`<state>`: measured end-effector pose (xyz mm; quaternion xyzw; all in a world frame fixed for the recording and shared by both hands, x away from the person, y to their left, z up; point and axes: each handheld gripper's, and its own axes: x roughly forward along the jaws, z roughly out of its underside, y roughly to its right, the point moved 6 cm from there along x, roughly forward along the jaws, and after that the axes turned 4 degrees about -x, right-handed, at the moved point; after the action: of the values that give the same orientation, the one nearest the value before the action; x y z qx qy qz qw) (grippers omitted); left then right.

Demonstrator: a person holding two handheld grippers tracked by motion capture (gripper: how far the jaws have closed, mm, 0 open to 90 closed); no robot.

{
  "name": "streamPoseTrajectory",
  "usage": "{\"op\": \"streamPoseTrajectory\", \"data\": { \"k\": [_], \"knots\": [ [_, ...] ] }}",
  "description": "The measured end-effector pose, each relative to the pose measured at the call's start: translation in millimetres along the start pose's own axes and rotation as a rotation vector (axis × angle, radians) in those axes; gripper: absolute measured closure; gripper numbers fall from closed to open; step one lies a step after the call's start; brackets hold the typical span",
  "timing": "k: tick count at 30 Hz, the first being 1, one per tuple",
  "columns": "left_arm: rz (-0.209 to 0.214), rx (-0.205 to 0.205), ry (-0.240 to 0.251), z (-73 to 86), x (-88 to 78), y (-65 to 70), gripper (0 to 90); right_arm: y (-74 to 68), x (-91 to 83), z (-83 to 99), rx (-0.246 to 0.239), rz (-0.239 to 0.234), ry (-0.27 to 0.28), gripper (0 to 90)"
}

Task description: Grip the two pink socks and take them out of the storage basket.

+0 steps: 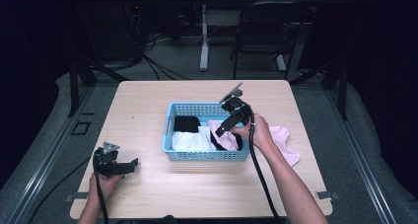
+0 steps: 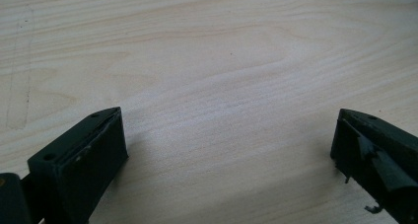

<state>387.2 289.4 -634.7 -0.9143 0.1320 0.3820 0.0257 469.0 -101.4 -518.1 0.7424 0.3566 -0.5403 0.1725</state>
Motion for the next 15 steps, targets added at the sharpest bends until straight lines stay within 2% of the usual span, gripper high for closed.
{"op": "streamPoseTrajectory", "data": {
  "k": [3, 6, 10, 13, 15],
  "knots": [
    [0.0, 0.0, 0.0, 0.0, 0.0, 0.0, 0.5, -1.6, 7.9, -2.8, 0.018, -0.018, 0.003, 2.3],
    [0.0, 0.001, 0.0, 0.0, 0.0, 0.0, 0.5, -2.9, 15.4, -5.5, 0.016, -0.014, -0.01, 4.0],
    [0.001, 0.001, -0.001, 0.0, 0.0, -0.1, 0.5, -2.0, 26.9, -5.9, 0.022, -0.007, -0.024, 12.5],
    [0.001, 0.001, -0.001, 0.0, 0.0, -0.1, 0.5, 0.1, 32.4, -5.2, 0.026, 0.004, -0.035, 15.3],
    [0.003, 0.003, -0.001, -0.2, 0.1, -0.1, 0.5, 2.5, 39.7, -4.6, 0.038, 0.021, -0.055, 21.7]
  ]
}}
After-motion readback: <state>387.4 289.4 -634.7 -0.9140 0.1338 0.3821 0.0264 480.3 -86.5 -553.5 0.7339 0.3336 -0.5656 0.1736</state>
